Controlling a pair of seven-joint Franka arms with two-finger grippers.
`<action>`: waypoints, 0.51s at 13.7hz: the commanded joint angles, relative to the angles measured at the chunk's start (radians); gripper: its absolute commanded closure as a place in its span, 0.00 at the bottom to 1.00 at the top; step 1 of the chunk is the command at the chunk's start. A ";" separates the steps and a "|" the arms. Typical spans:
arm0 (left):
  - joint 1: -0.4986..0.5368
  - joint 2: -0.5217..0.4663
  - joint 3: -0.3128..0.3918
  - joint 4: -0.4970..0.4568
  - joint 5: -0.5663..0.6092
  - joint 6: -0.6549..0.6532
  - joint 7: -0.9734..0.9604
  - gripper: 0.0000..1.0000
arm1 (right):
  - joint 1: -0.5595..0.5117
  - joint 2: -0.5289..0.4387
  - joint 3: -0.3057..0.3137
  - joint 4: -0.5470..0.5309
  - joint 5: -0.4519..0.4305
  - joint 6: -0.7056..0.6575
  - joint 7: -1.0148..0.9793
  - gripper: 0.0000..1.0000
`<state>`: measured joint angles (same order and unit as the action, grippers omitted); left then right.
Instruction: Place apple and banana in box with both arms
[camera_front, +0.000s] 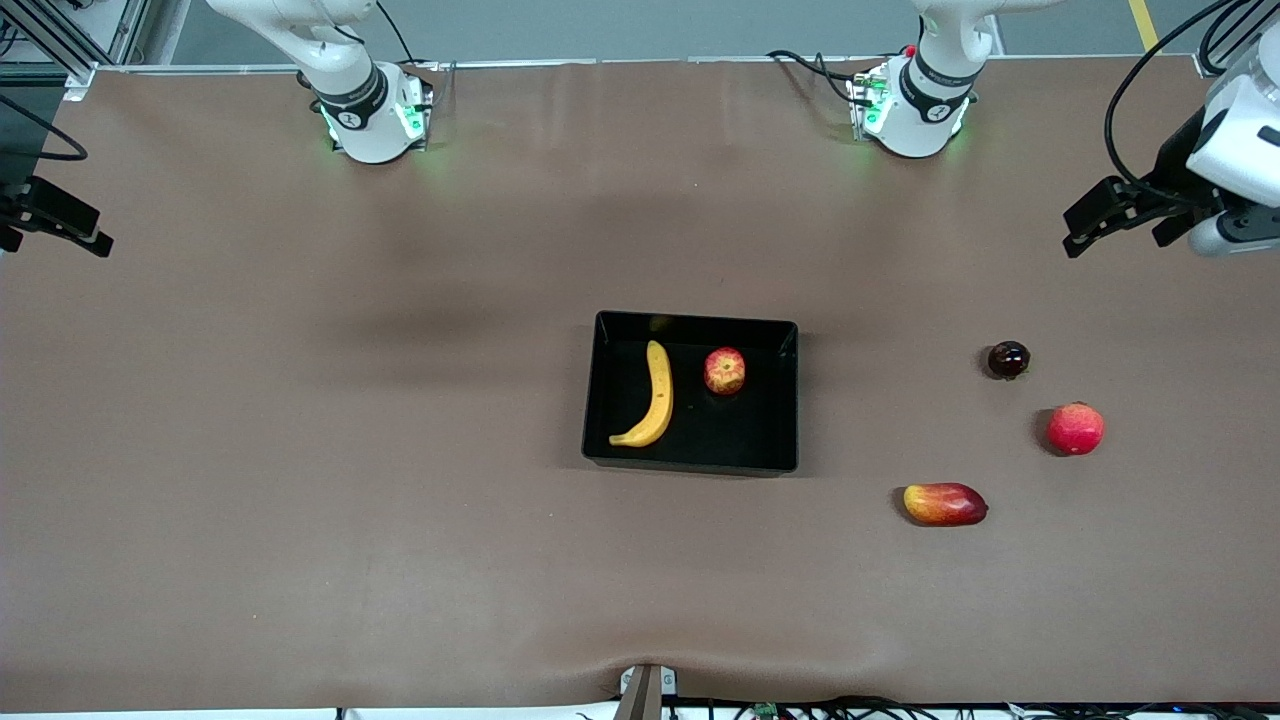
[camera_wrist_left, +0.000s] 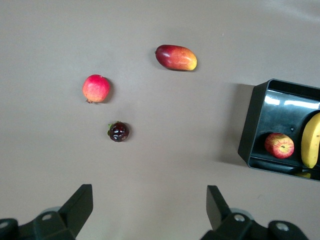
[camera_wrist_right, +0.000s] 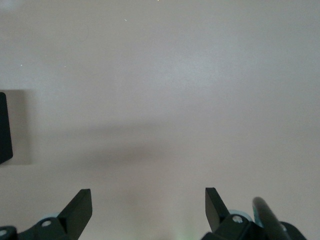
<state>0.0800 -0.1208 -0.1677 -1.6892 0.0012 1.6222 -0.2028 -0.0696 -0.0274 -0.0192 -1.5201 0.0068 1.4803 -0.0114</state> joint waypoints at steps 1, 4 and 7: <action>0.010 -0.025 -0.004 -0.024 -0.021 0.021 0.020 0.00 | -0.007 -0.002 0.007 0.001 0.007 0.002 -0.012 0.00; 0.012 -0.007 0.002 -0.004 -0.021 0.021 0.037 0.00 | -0.007 -0.002 0.007 0.001 0.005 0.003 -0.012 0.00; 0.007 0.010 0.001 -0.001 -0.026 -0.002 0.049 0.00 | -0.009 -0.002 0.005 0.001 0.005 0.002 -0.012 0.00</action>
<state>0.0802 -0.1152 -0.1652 -1.6925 0.0003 1.6297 -0.1779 -0.0696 -0.0274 -0.0191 -1.5201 0.0068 1.4803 -0.0115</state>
